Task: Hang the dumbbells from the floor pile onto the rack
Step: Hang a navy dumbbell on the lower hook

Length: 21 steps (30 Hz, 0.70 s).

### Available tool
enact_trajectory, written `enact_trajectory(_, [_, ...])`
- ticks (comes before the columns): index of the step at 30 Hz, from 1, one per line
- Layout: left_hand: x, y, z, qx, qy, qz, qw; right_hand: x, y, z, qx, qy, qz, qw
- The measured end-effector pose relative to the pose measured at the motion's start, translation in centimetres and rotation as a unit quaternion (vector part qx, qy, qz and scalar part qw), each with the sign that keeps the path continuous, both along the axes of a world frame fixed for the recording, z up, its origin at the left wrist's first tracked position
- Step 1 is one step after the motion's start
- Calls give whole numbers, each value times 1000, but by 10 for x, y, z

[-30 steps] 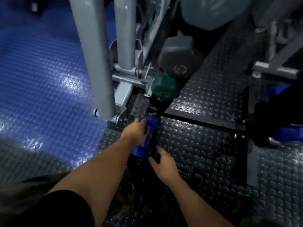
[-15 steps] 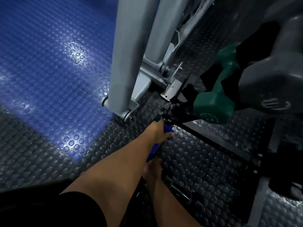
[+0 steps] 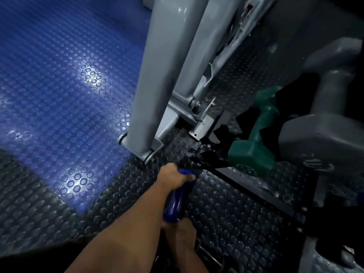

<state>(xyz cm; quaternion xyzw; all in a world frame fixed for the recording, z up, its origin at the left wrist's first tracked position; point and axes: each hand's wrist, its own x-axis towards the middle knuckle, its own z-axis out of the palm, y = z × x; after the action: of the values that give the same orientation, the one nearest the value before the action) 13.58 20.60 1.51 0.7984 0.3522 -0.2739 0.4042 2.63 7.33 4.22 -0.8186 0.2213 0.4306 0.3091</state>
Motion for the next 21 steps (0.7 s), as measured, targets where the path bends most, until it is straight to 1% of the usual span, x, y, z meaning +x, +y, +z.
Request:
enact_trajectory(2, [-12,9,10,6,-26,66,998,-2,-2,16,0,-9,1,1000])
enact_trajectory(4, [-17,18,27,25,-60,107,992,4,-1,40,-1,-23,5,1000])
enact_trajectory(9, [3,29,89,53,-160,145,975,38,11,89,-5,-79,19,997])
enact_trajectory(11, [20,27,114,59,-200,152,966,55,14,106,-2,-104,16,994])
enact_trajectory(16, [68,12,160,61,-296,157,940,89,13,132,33,-168,-56,984])
enact_trajectory(21, [114,-6,177,72,-330,90,937,117,11,140,78,-196,-138,968])
